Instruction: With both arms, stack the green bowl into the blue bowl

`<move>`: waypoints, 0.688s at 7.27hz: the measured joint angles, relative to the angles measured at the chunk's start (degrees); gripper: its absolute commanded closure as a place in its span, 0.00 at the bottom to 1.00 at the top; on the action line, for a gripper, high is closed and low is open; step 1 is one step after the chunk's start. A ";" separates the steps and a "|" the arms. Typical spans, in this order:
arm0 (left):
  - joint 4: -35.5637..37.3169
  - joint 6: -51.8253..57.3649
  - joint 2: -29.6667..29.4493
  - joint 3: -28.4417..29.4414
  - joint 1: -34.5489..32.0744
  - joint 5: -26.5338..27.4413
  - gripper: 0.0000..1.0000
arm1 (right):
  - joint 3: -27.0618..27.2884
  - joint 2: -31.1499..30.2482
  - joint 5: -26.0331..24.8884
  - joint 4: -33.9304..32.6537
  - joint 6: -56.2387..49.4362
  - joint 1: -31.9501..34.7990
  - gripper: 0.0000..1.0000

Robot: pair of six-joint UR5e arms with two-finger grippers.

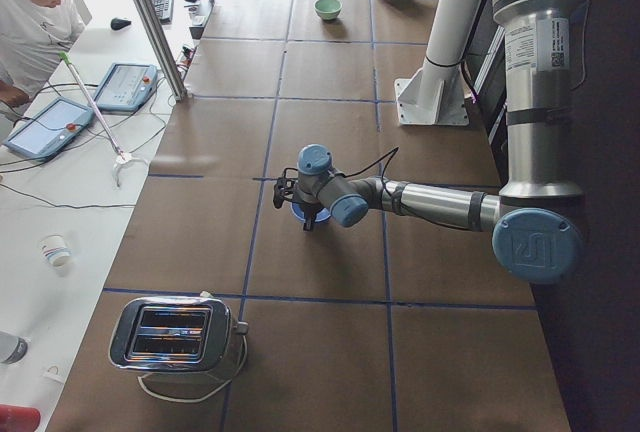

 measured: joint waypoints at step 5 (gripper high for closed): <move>26.35 -23.24 -35.43 1.06 17.62 7.23 1.00 | 0.01 -0.08 0.09 0.00 -0.03 -0.11 0.00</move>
